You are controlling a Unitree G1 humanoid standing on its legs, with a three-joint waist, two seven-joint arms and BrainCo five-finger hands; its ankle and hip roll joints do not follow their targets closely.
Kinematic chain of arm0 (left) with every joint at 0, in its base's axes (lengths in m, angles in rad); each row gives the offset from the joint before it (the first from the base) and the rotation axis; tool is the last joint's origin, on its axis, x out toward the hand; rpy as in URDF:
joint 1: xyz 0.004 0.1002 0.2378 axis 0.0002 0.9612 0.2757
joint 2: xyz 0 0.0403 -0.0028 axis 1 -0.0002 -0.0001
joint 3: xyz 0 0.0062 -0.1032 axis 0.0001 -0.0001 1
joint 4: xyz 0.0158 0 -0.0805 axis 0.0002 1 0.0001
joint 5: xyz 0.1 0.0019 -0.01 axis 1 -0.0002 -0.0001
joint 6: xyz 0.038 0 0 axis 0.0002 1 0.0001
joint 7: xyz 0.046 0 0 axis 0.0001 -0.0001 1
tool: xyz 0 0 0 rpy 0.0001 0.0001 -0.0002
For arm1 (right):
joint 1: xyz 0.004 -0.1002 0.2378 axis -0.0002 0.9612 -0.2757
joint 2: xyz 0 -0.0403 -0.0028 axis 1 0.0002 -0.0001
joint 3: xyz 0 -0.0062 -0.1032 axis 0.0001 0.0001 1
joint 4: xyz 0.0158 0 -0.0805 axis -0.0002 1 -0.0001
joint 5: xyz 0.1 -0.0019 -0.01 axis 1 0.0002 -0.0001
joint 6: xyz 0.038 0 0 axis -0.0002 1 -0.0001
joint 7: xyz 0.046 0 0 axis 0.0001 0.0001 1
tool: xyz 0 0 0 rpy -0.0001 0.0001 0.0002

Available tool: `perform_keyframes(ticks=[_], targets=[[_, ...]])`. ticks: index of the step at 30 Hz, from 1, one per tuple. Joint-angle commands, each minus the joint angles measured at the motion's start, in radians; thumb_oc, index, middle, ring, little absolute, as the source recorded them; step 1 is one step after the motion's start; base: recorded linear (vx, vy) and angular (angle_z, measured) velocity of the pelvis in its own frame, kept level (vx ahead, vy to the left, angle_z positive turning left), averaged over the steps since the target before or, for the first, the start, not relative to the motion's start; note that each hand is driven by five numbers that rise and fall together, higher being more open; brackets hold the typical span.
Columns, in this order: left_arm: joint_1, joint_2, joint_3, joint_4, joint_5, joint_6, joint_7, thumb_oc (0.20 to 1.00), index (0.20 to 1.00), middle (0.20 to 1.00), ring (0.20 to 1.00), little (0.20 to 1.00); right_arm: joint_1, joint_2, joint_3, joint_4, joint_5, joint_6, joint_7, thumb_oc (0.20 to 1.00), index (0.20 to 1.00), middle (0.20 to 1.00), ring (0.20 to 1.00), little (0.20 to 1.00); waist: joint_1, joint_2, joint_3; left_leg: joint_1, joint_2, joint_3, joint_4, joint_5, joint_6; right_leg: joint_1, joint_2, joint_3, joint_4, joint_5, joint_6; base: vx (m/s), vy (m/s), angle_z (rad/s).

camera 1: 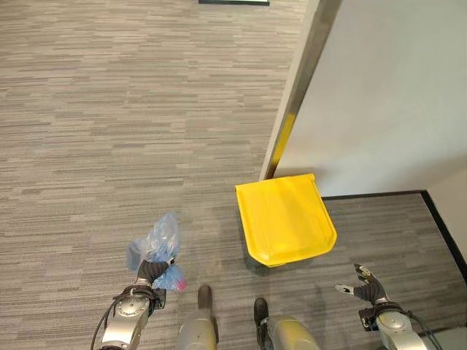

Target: Gather garbage on tea table into small bin, then transfer packed bag to large trash can.

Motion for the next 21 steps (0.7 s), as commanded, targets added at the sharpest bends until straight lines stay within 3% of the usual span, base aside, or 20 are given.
perform_keyframes(ticks=[1, 7, 9, 12, 17, 21], targets=[[-0.043, 0.027, -0.017, -0.046, -0.003, -0.053, -0.004, 0.2, 0.2, 0.2, 0.2, 0.2, -0.027, -0.01, 0.004, -0.02, -0.001, -0.03, -0.007, 1.0, 1.0, 1.0, 1.0, 1.0, -0.004, -0.009, -0.048, -0.054, -0.038, -0.043, -0.028, -0.053, 0.02, 0.061, 0.0, 0.013, -0.176, 0.019, 0.136, -0.01, 0.032, 0.18], [-0.043, 0.037, -0.009, -0.046, 0.004, -0.05, -0.002, 0.2, 0.2, 0.2, 0.2, 0.2, -0.024, 0.003, 0.008, -0.018, 0.0, -0.027, -0.003, 1.0, 1.0, 1.0, 1.0, 1.0, 0.004, -0.016, -0.061, -0.028, -0.052, -0.042, -0.058, -0.056, 0.04, 0.072, 0.0, 0.024, -0.18, 0.024, 0.146, 0.03, 0.078, -0.05], [-0.027, 0.041, 0.02, -0.059, -0.008, -0.054, 0.015, 0.2, 0.2, 0.2, 0.2, 0.2, -0.057, 0.014, 0.033, -0.02, -0.008, -0.023, -0.003, 1.0, 1.0, 1.0, 1.0, 1.0, 0.038, -0.02, -0.039, -0.029, -0.047, 0.002, -0.045, -0.072, 0.049, 0.033, -0.008, -0.013, -0.128, 0.029, 0.164, -0.03, 0.086, -0.49], [-0.009, 0.043, 0.032, -0.06, -0.011, -0.051, 0.016, 0.2, 0.2, 0.2, 0.2, 0.2, -0.072, 0.02, 0.045, -0.02, -0.019, -0.02, 0.0, 1.0, 1.0, 1.0, 1.0, 1.0, 0.056, -0.017, -0.032, -0.013, -0.031, 0.039, -0.047, -0.076, 0.05, -0.002, -0.044, -0.082, -0.071, 0.041, 0.188, 0.03, 0.003, -1.16], [-0.002, 0.032, 0.024, -0.056, -0.005, -0.048, 0.004, 0.2, 0.2, 0.2, 0.2, 0.2, -0.068, 0.012, 0.038, -0.025, -0.027, -0.016, 0.003, 1.0, 1.0, 1.0, 1.0, 1.0, 0.052, -0.008, -0.046, 0.021, -0.038, 0.047, -0.065, -0.083, 0.056, 0.034, -0.064, -0.119, -0.103, 0.033, 0.175, 0.09, 0.016, -0.11], [-0.008, 0.029, 0.015, -0.061, -0.009, -0.046, 0.006, 0.2, 0.2, 0.2, 0.2, 0.2, -0.069, 0.0, 0.037, -0.03, -0.03, -0.016, 0.0, 1.0, 1.0, 1.0, 1.0, 1.0, 0.056, -0.011, -0.042, 0.009, -0.056, 0.02, -0.036, -0.102, 0.069, 0.045, -0.064, -0.099, -0.11, 0.025, 0.173, 0.07, 0.063, -0.04]])
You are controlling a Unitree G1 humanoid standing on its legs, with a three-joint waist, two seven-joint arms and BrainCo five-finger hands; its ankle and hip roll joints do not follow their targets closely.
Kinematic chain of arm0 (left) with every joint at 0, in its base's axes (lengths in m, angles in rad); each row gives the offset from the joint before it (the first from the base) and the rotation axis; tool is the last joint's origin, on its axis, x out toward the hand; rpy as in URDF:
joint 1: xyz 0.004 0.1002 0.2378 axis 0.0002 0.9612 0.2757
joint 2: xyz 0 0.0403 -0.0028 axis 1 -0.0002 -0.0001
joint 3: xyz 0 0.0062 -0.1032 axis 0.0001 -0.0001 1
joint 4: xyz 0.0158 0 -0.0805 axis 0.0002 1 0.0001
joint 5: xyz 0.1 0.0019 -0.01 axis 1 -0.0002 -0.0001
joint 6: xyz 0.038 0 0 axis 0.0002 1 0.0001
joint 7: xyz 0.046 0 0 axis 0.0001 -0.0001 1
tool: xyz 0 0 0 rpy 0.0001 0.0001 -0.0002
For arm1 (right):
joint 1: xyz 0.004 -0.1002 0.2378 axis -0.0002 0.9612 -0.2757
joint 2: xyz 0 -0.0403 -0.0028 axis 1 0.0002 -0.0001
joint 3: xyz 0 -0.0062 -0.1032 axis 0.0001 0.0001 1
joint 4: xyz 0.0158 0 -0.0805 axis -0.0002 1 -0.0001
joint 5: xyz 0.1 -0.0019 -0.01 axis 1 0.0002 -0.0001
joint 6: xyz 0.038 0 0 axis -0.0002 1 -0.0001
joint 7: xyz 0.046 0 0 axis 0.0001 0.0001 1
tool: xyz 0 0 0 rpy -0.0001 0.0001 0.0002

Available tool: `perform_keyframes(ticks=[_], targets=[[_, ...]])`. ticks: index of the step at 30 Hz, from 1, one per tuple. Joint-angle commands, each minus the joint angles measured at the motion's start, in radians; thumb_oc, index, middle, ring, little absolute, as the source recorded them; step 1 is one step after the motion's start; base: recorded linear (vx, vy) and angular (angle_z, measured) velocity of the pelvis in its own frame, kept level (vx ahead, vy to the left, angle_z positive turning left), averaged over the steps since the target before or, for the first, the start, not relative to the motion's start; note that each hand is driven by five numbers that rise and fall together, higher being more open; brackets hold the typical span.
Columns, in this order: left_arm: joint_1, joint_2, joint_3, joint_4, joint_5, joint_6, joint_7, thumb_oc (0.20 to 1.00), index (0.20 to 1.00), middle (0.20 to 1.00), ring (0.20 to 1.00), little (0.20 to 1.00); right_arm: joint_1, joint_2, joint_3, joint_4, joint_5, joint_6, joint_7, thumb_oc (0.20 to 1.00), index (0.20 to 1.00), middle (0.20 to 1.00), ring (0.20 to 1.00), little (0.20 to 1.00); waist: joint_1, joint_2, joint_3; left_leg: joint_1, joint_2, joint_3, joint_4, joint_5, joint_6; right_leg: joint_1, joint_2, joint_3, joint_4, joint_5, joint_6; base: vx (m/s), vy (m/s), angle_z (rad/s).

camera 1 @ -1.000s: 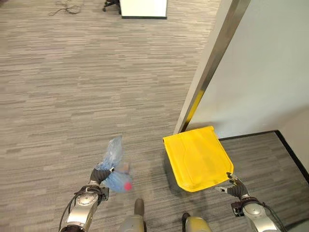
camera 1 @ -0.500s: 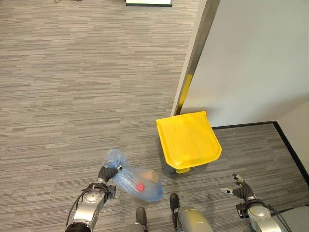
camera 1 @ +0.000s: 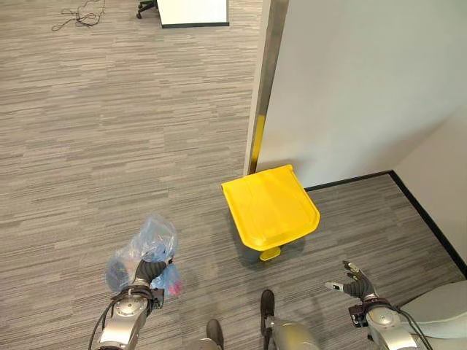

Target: Gather garbage on tea table into small bin, then transfer packed bag to large trash can.

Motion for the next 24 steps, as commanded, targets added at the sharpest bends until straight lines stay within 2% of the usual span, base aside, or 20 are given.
perform_keyframes(ticks=[1, 3, 5, 8, 11, 15, 17, 19, 21, 24], targets=[[-0.023, 0.024, 0.006, -0.061, -0.011, -0.046, -0.004, 0.2, 0.2, 0.2, 0.2, 0.2, -0.03, -0.035, -0.009, -0.031, -0.02, -0.018, -0.003, 1.0, 1.0, 1.0, 1.0, 1.0, 0.004, -0.024, -0.004, -0.095, -0.037, -0.087, 0.138, -0.113, 0.004, 0.033, -0.033, 0.031, 0.12, -0.193, 0.078, 0.03, 0.12, 0.02], [-0.026, 0.027, 0.007, -0.063, -0.01, -0.045, -0.002, 0.2, 0.2, 0.2, 0.2, 0.2, -0.032, -0.035, -0.01, -0.032, -0.021, -0.017, -0.004, 1.0, 1.0, 1.0, 1.0, 1.0, 0.005, -0.024, 0.0, -0.102, -0.038, -0.089, 0.147, -0.116, 0.008, 0.024, -0.035, 0.034, 0.14, -0.197, 0.081, 0.0, 0.061, 0.04], [-0.028, 0.035, 0.01, -0.065, -0.009, -0.043, 0.003, 0.2, 0.2, 0.2, 0.2, 0.2, -0.031, -0.029, -0.008, -0.039, -0.021, -0.015, -0.004, 1.0, 1.0, 1.0, 1.0, 1.0, 0.009, -0.024, 0.013, -0.105, -0.042, -0.095, 0.154, -0.125, 0.019, -0.007, -0.041, 0.042, 0.212, -0.202, 0.09, 0.0, 0.083, 0.0], [-0.033, 0.043, 0.019, -0.059, -0.007, -0.043, 0.011, 0.2, 0.2, 0.2, 0.2, 0.2, -0.043, -0.021, 0.007, -0.034, -0.024, -0.007, 0.003, 1.0, 1.0, 1.0, 1.0, 1.0, 0.008, -0.02, 0.051, -0.098, -0.053, -0.106, 0.173, -0.14, 0.042, -0.073, -0.047, 0.071, 0.367, -0.16, 0.107, 0.01, 0.111, -0.09], [-0.03, 0.042, 0.023, -0.06, -0.013, -0.045, 0.013, 0.2, 0.2, 0.2, 0.2, 0.2, -0.044, -0.019, 0.012, -0.03, -0.023, -0.008, 0.003, 1.0, 1.0, 1.0, 1.0, 1.0, 0.009, -0.013, 0.061, -0.097, -0.058, -0.113, 0.181, -0.142, 0.049, -0.083, -0.046, 0.078, 0.393, -0.161, 0.103, 0.08, 0.058, 0.02], [-0.02, 0.038, 0.035, -0.061, -0.017, -0.047, 0.014, 0.2, 0.2, 0.2, 0.2, 0.2, -0.035, -0.025, 0.002, -0.035, -0.013, -0.015, 0.002, 1.0, 1.0, 1.0, 1.0, 1.0, 0.019, -0.007, 0.044, -0.092, -0.082, -0.125, 0.168, -0.155, 0.051, -0.054, -0.047, 0.079, 0.352, -0.185, 0.092, 0.11, 0.042, 0.09], [-0.02, 0.035, 0.033, -0.063, -0.024, -0.047, 0.014, 0.2, 0.2, 0.2, 0.2, 0.2, -0.04, -0.03, 0.004, -0.04, -0.007, -0.017, -0.001, 1.0, 1.0, 1.0, 1.0, 1.0, 0.024, -0.004, 0.043, -0.093, -0.087, -0.133, 0.162, -0.158, 0.045, -0.077, -0.027, 0.076, 0.331, -0.186, 0.084, 0.09, 0.029, -0.02], [-0.024, 0.04, 0.037, -0.056, -0.023, -0.047, 0.019, 0.2, 0.2, 0.2, 0.2, 0.2, -0.054, -0.035, 0.007, -0.048, -0.009, -0.017, -0.003, 1.0, 1.0, 1.0, 1.0, 1.0, 0.025, 0.0, 0.053, -0.085, -0.086, -0.128, 0.162, -0.167, 0.036, -0.146, -0.032, 0.03, 0.292, -0.158, 0.089, 0.12, -0.001, -0.1], [-0.026, 0.044, 0.034, -0.052, -0.019, -0.05, 0.017, 0.2, 0.2, 0.2, 0.2, 0.2, -0.051, -0.033, 0.007, -0.052, -0.009, -0.019, -0.002, 1.0, 1.0, 1.0, 1.0, 1.0, 0.011, -0.009, 0.063, -0.038, -0.09, -0.118, 0.165, -0.196, 0.02, -0.215, -0.055, -0.05, 0.197, -0.119, 0.104, 0.27, -0.046, -0.17], [-0.038, 0.037, 0.03, -0.059, -0.019, -0.056, 0.013, 0.2, 0.2, 0.2, 0.2, 0.2, -0.032, -0.04, 0.0, -0.058, -0.01, -0.013, 0.001, 1.0, 1.0, 1.0, 1.0, 1.0, -0.022, -0.008, 0.08, 0.008, -0.088, -0.161, 0.214, -0.257, -0.002, -0.215, -0.054, -0.057, 0.06, -0.095, 0.126, 0.31, -0.091, 0.3]])
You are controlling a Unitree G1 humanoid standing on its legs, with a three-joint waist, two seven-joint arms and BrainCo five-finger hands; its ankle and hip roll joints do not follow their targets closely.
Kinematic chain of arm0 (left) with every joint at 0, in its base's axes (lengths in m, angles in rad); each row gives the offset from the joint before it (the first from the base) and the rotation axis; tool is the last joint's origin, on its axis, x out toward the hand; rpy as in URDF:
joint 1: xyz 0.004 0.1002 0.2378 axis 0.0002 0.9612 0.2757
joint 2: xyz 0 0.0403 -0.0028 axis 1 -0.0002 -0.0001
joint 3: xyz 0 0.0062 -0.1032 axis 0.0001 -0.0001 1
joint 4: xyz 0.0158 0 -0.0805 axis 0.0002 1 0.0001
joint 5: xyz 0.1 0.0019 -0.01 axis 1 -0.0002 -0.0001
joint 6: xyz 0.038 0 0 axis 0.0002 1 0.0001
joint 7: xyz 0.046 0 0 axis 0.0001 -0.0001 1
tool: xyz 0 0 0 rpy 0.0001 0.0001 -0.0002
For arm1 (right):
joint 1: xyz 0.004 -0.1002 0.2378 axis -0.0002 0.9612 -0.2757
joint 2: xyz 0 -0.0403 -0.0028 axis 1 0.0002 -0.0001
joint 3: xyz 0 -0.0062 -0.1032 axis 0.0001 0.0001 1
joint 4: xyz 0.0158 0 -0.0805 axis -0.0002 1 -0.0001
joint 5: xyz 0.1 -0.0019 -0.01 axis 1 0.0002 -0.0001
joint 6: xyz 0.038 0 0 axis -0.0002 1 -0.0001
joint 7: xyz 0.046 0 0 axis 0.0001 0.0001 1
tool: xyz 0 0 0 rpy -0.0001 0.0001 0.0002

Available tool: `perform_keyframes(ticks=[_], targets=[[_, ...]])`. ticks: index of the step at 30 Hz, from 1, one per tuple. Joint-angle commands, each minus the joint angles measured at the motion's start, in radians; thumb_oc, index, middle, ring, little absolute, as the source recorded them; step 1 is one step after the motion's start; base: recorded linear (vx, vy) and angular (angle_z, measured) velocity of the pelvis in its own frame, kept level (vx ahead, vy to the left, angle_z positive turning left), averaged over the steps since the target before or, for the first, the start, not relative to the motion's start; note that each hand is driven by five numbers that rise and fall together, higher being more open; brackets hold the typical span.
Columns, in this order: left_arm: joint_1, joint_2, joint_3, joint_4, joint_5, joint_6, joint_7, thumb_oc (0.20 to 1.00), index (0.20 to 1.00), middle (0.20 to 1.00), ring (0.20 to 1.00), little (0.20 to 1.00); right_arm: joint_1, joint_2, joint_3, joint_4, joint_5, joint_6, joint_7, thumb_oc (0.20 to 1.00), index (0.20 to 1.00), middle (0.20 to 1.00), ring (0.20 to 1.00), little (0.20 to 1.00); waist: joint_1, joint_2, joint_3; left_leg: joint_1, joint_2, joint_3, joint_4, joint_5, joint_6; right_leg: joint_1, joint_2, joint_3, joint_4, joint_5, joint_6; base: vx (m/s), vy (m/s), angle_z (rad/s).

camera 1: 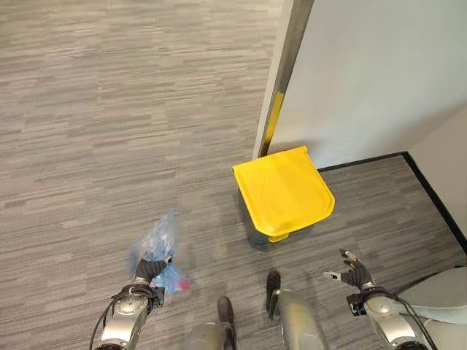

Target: Gather garbage on tea table into small bin, then transfer packed bag to large trash can.

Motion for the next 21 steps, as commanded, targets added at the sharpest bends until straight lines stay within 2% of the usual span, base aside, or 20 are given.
perform_keyframes(ticks=[1, 3, 6, 7, 8, 9, 10, 11, 12, 13, 14, 15, 16, 17, 18, 19, 20, 21], targets=[[-0.006, 0.041, 0.015, -0.094, -0.018, -0.062, 0.003, 0.2, 0.2, 0.2, 0.2, 0.2, 0.001, -0.032, -0.004, 0.003, -0.001, -0.028, -0.012, 1.0, 1.0, 1.0, 1.0, 1.0, -0.018, -0.033, -0.025, 0.067, -0.038, -0.131, 0.136, -0.18, -0.1, 0.07, 0.015, -0.008, -0.126, 0.093, 0.019, 0.27, -0.121, 0.94], [-0.018, 0.037, 0.01, -0.082, -0.017, -0.063, -0.001, 0.2, 0.2, 0.2, 0.2, 0.2, 0.002, -0.036, -0.007, 0.012, 0.006, -0.028, -0.009, 1.0, 1.0, 1.0, 1.0, 1.0, -0.023, -0.044, -0.03, 0.09, -0.04, -0.148, 0.168, -0.222, -0.107, 0.059, -0.001, -0.032, -0.149, 0.119, 0.023, 0.34, -0.173, 0.61], [-0.014, 0.038, 0.007, -0.074, -0.014, -0.06, -0.002, 0.2, 0.2, 0.2, 0.2, 0.2, 0.014, -0.04, -0.005, 0.014, 0.016, -0.027, -0.001, 1.0, 1.0, 1.0, 1.0, 1.0, -0.03, -0.062, -0.048, 0.149, -0.02, -0.182, 0.194, -0.277, -0.122, 0.052, -0.026, -0.027, -0.145, 0.141, 0.026, 0.4, -0.232, 0.29], [0.0, 0.035, 0.01, -0.08, -0.018, -0.061, -0.004, 0.2, 0.2, 0.2, 0.2, 0.2, 0.026, -0.041, -0.008, 0.009, 0.017, -0.026, 0.007, 1.0, 1.0, 1.0, 1.0, 1.0, -0.035, -0.067, -0.06, 0.172, 0.0, -0.177, 0.211, -0.27, -0.144, 0.07, -0.028, -0.016, -0.139, 0.159, 0.016, 0.42, -0.277, 0.2], [0.007, 0.035, 0.006, -0.082, -0.013, -0.058, -0.006, 0.2, 0.2, 0.2, 0.2, 0.2, 0.03, -0.042, -0.007, 0.003, 0.018, -0.029, 0.01, 1.0, 1.0, 1.0, 1.0, 1.0, -0.037, -0.068, -0.073, 0.17, 0.024, -0.177, 0.251, -0.248, -0.161, 0.089, -0.028, -0.004, -0.132, 0.161, 0.006, 0.53, -0.414, 0.31], [0.015, 0.022, -0.01, -0.075, -0.022, -0.054, -0.009, 0.2, 0.2, 0.2, 0.2, 0.2, 0.028, -0.056, -0.015, 0.024, 0.029, -0.037, -0.008, 1.0, 1.0, 1.0, 1.0, 1.0, -0.045, -0.063, -0.088, 0.08, 0.1, -0.177, 0.448, -0.111, -0.203, 0.132, -0.005, 0.004, -0.105, 0.152, -0.033, 0.35, -0.324, 0.36], [0.015, 0.022, -0.009, -0.075, -0.022, -0.054, -0.009, 0.2, 0.2, 0.2, 0.2, 0.2, 0.028, -0.056, -0.015, 0.025, 0.029, -0.038, -0.008, 1.0, 1.0, 1.0, 1.0, 1.0, -0.048, -0.068, -0.09, 0.077, 0.094, -0.18, 0.446, -0.106, -0.203, 0.13, -0.011, 0.004, -0.106, 0.154, -0.033, 0.27, -0.227, 0.39], [0.014, 0.016, -0.015, -0.071, -0.032, -0.058, -0.006, 0.2, 0.2, 0.2, 0.2, 0.2, 0.026, -0.062, -0.018, 0.026, 0.048, -0.043, -0.012, 1.0, 1.0, 1.0, 1.0, 1.0, -0.053, -0.066, -0.095, 0.054, 0.097, -0.177, 0.415, -0.103, -0.187, 0.146, -0.002, 0.007, -0.109, 0.137, -0.039, 0.03, -0.012, 0.21], [0.003, 0.009, -0.026, -0.069, -0.037, -0.057, -0.002, 0.2, 0.2, 0.2, 0.2, 0.2, 0.026, -0.064, -0.028, 0.027, 0.061, -0.047, -0.02, 1.0, 1.0, 1.0, 1.0, 1.0, -0.067, -0.072, -0.095, 0.02, 0.135, -0.145, 0.365, -0.108, -0.182, 0.155, -0.016, 0.004, -0.117, 0.126, -0.031, 0.0, 0.0, 0.0], [0.005, 0.007, -0.021, -0.023, -0.019, -0.038, 0.017, 0.2, 0.2, 0.2, 0.2, 0.2, 0.043, -0.063, -0.045, 0.051, 0.062, -0.041, -0.028, 1.0, 1.0, 1.0, 1.0, 1.0, -0.075, -0.068, -0.09, 0.015, 0.191, -0.071, 0.265, -0.086, -0.184, 0.156, -0.027, -0.008, -0.124, 0.123, -0.024, -0.01, 0.064, 0.06], [0.002, 0.016, -0.028, -0.045, -0.039, -0.072, 0.008, 0.2, 0.2, 0.2, 0.2, 0.2, 0.036, -0.074, -0.046, 0.045, 0.068, -0.045, -0.034, 1.0, 1.0, 1.0, 1.0, 1.0, -0.067, -0.055, -0.089, 0.048, 0.185, -0.078, 0.225, -0.081, -0.197, 0.152, -0.01, 0.0, -0.122, 0.124, -0.024, 0.02, 0.108, 0.42], [-0.007, 0.025, -0.036, -0.065, -0.025, -0.065, 0.004, 0.2, 0.2, 0.2, 0.2, 0.2, 0.034, -0.074, -0.05, 0.022, 0.068, -0.05, -0.032, 1.0, 1.0, 1.0, 1.0, 1.0, -0.071, -0.052, -0.089, 0.072, 0.174, -0.093, 0.164, -0.111, -0.193, 0.138, -0.013, 0.008, -0.111, 0.134, -0.014, -0.01, 0.119, 0.42], [-0.032, 0.025, -0.039, -0.067, -0.039, -0.071, 0.003, 0.2, 0.2, 0.2, 0.2, 0.2, 0.025, -0.074, -0.055, 0.025, 0.08, -0.05, -0.038, 1.0, 1.0, 1.0, 1.0, 1.0, -0.074, -0.062, -0.084, 0.05, 0.157, -0.106, 0.178, -0.109, -0.191, 0.126, -0.023, 0.014, -0.109, 0.147, -0.008, -0.06, 0.105, 0.04], [-0.035, 0.021, -0.038, -0.063, -0.038, -0.07, -0.003, 0.2, 0.2, 0.2, 0.2, 0.2, 0.02, -0.064, -0.061, 0.034, 0.088, -0.051, -0.033, 1.0, 1.0, 1.0, 1.0, 1.0, -0.083, -0.062, -0.087, 0.05, 0.15, -0.098, 0.16, -0.131, -0.187, 0.113, -0.028, 0.019, -0.116, 0.159, 0.001, -0.1, 0.166, -0.35], [-0.037, 0.025, -0.021, -0.066, -0.034, -0.073, -0.003, 0.2, 0.2, 0.2, 0.2, 0.2, 0.006, -0.044, -0.064, 0.027, 0.106, -0.052, -0.031, 1.0, 1.0, 1.0, 1.0, 1.0, -0.071, -0.063, -0.083, 0.052, 0.118, -0.101, 0.156, -0.162, -0.173, 0.104, -0.026, 0.041, -0.139, 0.186, 0.016, -0.05, 0.141, -0.45], [-0.037, 0.026, -0.02, -0.066, -0.034, -0.073, -0.003, 0.2, 0.2, 0.2, 0.2, 0.2, 0.006, -0.043, -0.064, 0.027, 0.106, -0.052, -0.031, 1.0, 1.0, 1.0, 1.0, 1.0, -0.073, -0.068, -0.084, 0.049, 0.112, -0.101, 0.154, -0.157, -0.172, 0.101, -0.031, 0.042, -0.14, 0.189, 0.017, -0.07, 0.174, -0.5], [-0.037, 0.033, -0.009, -0.074, -0.03, -0.072, -0.009, 0.2, 0.2, 0.2, 0.2, 0.2, -0.011, -0.024, -0.056, 0.016, 0.133, -0.052, -0.016, 1.0, 1.0, 1.0, 1.0, 1.0, -0.064, -0.071, -0.079, 0.053, 0.088, -0.1, 0.145, -0.168, -0.16, 0.098, -0.033, 0.051, -0.161, 0.19, 0.021, -0.04, 0.078, -0.61], [-0.037, 0.033, -0.009, -0.075, -0.03, -0.072, -0.009, 0.2, 0.2, 0.2, 0.2, 0.2, -0.011, -0.023, -0.056, 0.016, 0.133, -0.052, -0.016, 1.0, 1.0, 1.0, 1.0, 1.0, -0.062, -0.072, -0.078, 0.055, 0.088, -0.098, 0.144, -0.168, -0.16, 0.099, -0.033, 0.053, -0.161, 0.19, 0.022, -0.05, 0.12, -0.65]])
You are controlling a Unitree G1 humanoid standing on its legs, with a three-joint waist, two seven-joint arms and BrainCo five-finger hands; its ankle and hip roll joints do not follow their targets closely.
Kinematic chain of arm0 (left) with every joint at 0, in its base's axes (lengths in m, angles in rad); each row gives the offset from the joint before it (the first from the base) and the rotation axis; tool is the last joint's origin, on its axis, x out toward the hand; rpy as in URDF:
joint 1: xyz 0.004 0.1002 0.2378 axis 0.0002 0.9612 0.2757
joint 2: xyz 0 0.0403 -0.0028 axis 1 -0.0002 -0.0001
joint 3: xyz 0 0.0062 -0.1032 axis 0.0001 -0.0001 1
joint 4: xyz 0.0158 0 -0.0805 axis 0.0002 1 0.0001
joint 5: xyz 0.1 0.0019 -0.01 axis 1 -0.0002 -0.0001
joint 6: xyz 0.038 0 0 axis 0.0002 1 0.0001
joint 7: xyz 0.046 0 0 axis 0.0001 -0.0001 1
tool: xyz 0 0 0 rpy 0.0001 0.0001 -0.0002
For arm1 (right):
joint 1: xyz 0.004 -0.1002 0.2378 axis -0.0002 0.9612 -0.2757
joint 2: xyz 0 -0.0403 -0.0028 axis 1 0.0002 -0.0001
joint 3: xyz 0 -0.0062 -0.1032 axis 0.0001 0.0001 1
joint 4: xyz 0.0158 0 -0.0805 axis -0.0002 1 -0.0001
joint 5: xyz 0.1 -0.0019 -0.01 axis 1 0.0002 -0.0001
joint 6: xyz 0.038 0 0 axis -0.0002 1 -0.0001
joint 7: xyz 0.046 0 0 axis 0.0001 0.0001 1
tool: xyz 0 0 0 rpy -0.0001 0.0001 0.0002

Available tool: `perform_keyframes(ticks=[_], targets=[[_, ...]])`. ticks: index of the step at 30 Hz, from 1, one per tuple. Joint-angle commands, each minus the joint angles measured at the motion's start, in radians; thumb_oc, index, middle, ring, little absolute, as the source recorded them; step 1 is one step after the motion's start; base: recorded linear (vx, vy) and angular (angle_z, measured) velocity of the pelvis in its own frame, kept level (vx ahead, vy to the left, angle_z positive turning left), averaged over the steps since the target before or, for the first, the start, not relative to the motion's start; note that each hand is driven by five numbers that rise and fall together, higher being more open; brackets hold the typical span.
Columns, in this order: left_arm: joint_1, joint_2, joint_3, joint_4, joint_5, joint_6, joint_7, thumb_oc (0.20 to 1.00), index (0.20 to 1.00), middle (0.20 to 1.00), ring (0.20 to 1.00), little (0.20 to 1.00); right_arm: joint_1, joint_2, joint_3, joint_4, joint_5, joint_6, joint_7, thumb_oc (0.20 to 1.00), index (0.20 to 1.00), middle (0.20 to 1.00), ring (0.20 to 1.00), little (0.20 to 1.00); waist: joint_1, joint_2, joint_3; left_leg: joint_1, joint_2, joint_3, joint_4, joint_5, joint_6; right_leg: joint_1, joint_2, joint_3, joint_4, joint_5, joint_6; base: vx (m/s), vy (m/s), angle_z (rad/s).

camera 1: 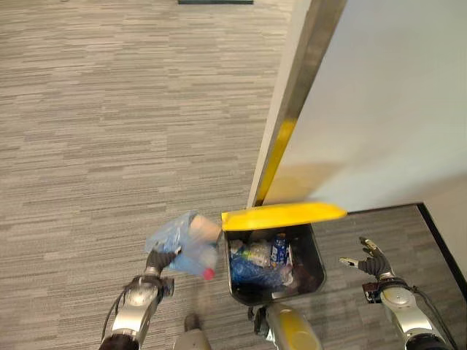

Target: Gather garbage on tea table into small bin, then transfer packed bag to large trash can.

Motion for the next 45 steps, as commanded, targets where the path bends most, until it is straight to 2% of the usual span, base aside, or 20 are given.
perform_keyframes(ticks=[1, 6, 12, 16, 23, 26, 29, 31, 33, 35, 39, 40, 45], targets=[[0.05, 0.066, 0.013, -0.063, -0.026, -0.052, -0.001, 0.2, 0.2, 0.2, 0.2, 0.2, 0.017, 0.035, 0.028, -0.01, 0.07, -0.021, 0.009, 1.0, 1.0, 1.0, 1.0, 1.0, 0.033, -0.071, -0.032, 0.102, -0.088, 0.009, 0.081, -0.218, 0.047, -0.107, -0.123, 0.137, -0.213, 0.293, 0.163, -0.02, 0.074, -0.41], [0.045, 0.055, 0.002, -0.058, -0.026, -0.055, -0.017, 0.2, 0.2, 0.2, 0.2, 0.2, -0.068, 0.08, 0.125, -0.045, 0.114, -0.022, 0.062, 1.0, 1.0, 1.0, 1.0, 1.0, 0.077, -0.061, -0.018, 0.122, -0.129, 0.009, 0.092, -0.243, 0.074, -0.094, -0.156, 0.13, -0.208, 0.29, 0.165, 0.01, 0.066, -0.04], [0.027, 0.044, -0.038, -0.052, -0.028, -0.064, -0.019, 0.2, 0.2, 0.2, 0.2, 0.2, -0.176, 0.103, 0.239, -0.087, 0.104, -0.03, 0.083, 1.0, 1.0, 1.0, 1.0, 1.0, 0.116, -0.046, -0.006, 0.138, -0.141, -0.004, 0.078, -0.247, 0.078, -0.093, -0.185, 0.096, -0.202, 0.293, 0.166, 0.04, -0.003, 0.08], [-0.01, 0.051, -0.089, -0.053, -0.056, -0.081, -0.009, 0.2, 0.2, 0.2, 0.2, 0.2, -0.337, 0.078, 0.318, -0.084, 0.07, -0.024, 0.058, 1.0, 1.0, 1.0, 1.0, 1.0, 0.148, -0.04, 0.01, 0.136, -0.134, -0.022, 0.068, -0.24, 0.068, -0.103, -0.2, 0.077, -0.192, 0.302, 0.165, 0.03, -0.06, 0.09], [-0.048, 0.068, -0.157, -0.117, -0.092, -0.095, -0.035, 0.2, 0.2, 0.2, 0.2, 0.2, -0.516, 0.005, 0.348, -0.041, 0.064, -0.015, 0.033, 1.0, 1.0, 1.0, 1.0, 1.0, 0.159, -0.051, 0.018, 0.133, -0.115, -0.021, 0.056, -0.232, 0.058, -0.117, -0.205, 0.056, -0.178, 0.306, 0.164, 0.0, -0.062, 0.1], [-0.096, 0.09, -0.238, -0.185, -0.078, -0.101, -0.073, 0.2, 0.2, 0.2, 0.2, 0.2, -0.606, -0.045, 0.364, 0.004, 0.074, -0.01, 0.035, 1.0, 1.0, 1.0, 1.0, 1.0, 0.157, -0.062, 0.025, 0.137, -0.106, -0.015, 0.043, -0.228, 0.055, -0.126, -0.206, 0.042, -0.174, 0.308, 0.168, -0.07, -0.076, 0.01], [-0.154, 0.107, -0.37, -0.278, -0.073, -0.111, -0.144, 0.2, 0.2, 0.2, 0.2, 0.2, -0.721, -0.075, 0.382, 0.078, 0.103, -0.013, 0.044, 1.0, 1.0, 1.0, 1.0, 1.0, 0.151, -0.067, 0.027, 0.151, -0.108, 0.005, 0.021, -0.229, 0.058, -0.133, -0.213, 0.027, -0.176, 0.316, 0.178, -0.07, -0.013, -0.03], [-0.167, 0.107, -0.398, -0.294, -0.076, -0.111, -0.16, 0.2, 0.2, 0.2, 0.2, 0.2, -0.75, -0.077, 0.391, 0.099, 0.106, -0.014, 0.046, 1.0, 1.0, 1.0, 1.0, 1.0, 0.15, -0.068, 0.027, 0.158, -0.11, 0.011, 0.012, -0.229, 0.06, -0.135, -0.213, 0.024, -0.178, 0.319, 0.18, -0.04, 0.015, -0.22], [-0.284, 0.087, -0.491, -0.336, -0.077, -0.119, -0.166, 0.2, 0.2, 0.2, 0.2, 0.2, -0.858, -0.09, 0.42, 0.15, 0.119, -0.013, 0.043, 1.0, 1.0, 1.0, 1.0, 1.0, 0.129, -0.065, 0.019, 0.181, -0.115, 0.029, -0.023, -0.225, 0.06, -0.15, -0.211, 0.022, -0.18, 0.328, 0.186, -0.04, 0.022, -0.35], [-0.317, 0.075, -0.506, -0.341, -0.078, -0.122, -0.16, 0.2, 0.2, 0.2, 0.2, 0.2, -0.873, -0.089, 0.427, 0.149, 0.121, -0.016, 0.041, 1.0, 1.0, 1.0, 1.0, 1.0, 0.122, -0.064, 0.019, 0.184, -0.116, 0.032, -0.027, -0.225, 0.06, -0.154, -0.209, 0.022, -0.179, 0.329, 0.186, 0.0, 0.001, -0.15], [-0.435, 0.036, -0.559, -0.287, -0.042, -0.122, -0.127, 0.2, 0.2, 0.2, 0.2, 0.2, -0.933, -0.096, 0.465, 0.149, 0.119, -0.017, 0.038, 1.0, 1.0, 1.0, 1.0, 1.0, 0.092, -0.053, 0.02, 0.189, -0.115, 0.048, -0.042, -0.221, 0.056, -0.177, -0.206, 0.023, -0.169, 0.327, 0.185, 0.01, -0.004, -0.15], [-0.467, 0.016, -0.576, -0.22, -0.006, -0.114, -0.112, 0.2, 0.2, 0.2, 0.2, 0.2, -0.952, -0.101, 0.481, 0.148, 0.116, -0.014, 0.04, 1.0, 1.0, 1.0, 1.0, 1.0, 0.075, -0.047, 0.02, 0.192, -0.115, 0.056, -0.052, -0.219, 0.054, -0.189, -0.203, 0.024, -0.163, 0.325, 0.184, 0.02, 0.0, -0.22], [-0.546, -0.038, -0.631, -0.036, 0.059, -0.09, -0.092, 0.2, 0.2, 0.2, 0.2, 0.2, -1.018, -0.119, 0.525, 0.163, 0.119, -0.009, 0.04, 1.0, 1.0, 1.0, 1.0, 1.0, 0.045, -0.025, 0.046, 0.177, -0.105, 0.072, -0.04, -0.222, 0.049, -0.23, -0.19, 0.035, -0.132, 0.312, 0.181, 0.01, -0.009, -0.22]])
